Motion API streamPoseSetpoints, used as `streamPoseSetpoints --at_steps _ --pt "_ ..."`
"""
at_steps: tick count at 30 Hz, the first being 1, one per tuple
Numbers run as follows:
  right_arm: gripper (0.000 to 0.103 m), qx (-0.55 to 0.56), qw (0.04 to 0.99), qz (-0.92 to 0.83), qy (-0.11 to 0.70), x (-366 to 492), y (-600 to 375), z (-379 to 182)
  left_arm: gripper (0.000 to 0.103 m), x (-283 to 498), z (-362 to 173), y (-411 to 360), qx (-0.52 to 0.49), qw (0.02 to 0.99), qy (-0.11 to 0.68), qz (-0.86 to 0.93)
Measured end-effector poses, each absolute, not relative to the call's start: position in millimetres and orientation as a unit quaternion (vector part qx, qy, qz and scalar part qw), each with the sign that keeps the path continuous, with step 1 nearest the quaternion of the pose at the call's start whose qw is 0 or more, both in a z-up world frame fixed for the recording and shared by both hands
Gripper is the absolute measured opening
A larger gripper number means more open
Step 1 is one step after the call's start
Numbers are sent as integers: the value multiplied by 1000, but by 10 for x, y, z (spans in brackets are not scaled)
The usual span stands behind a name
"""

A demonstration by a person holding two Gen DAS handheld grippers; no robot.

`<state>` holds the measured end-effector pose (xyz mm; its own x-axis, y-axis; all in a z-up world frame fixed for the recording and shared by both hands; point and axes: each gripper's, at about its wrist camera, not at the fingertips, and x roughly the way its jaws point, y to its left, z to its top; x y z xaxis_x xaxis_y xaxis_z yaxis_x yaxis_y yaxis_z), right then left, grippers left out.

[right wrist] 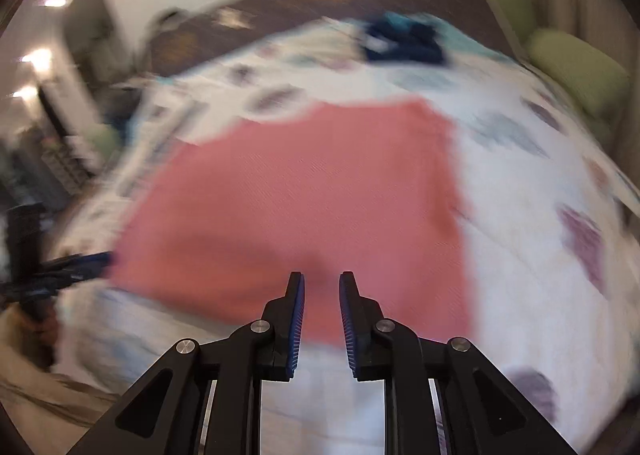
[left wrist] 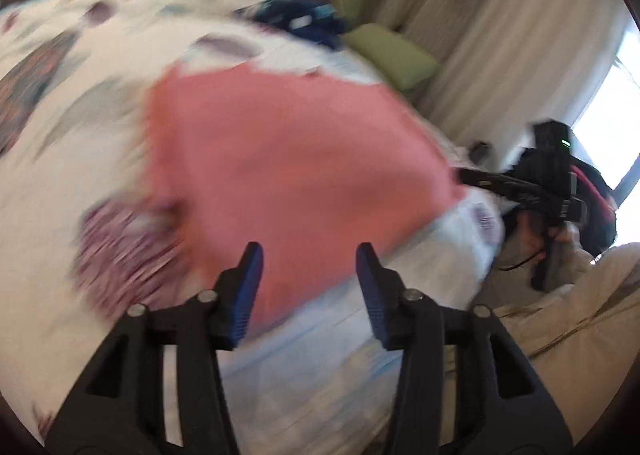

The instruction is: Fold small clothes

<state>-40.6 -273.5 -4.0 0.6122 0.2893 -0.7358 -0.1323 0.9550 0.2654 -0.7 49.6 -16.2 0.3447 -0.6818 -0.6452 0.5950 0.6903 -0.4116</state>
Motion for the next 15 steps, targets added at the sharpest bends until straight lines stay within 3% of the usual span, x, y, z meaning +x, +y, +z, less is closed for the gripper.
streamPoseSetpoints --at_steps 6,8,12,15 --pt "20 48 852 223 472 -227 -2015 -307 52 93 -432 -92 -15 785 460 -415" --pt "18 27 847 203 491 -243 -2029 -504 48 104 -579 -24 -17 790 458 -407" --pt "20 90 842 190 497 -291 -2312 -390 49 75 -433 165 -41 789 460 -404" --pt "21 94 857 176 475 -300 -2411 -187 56 -8 -238 184 -25 807 420 -414"
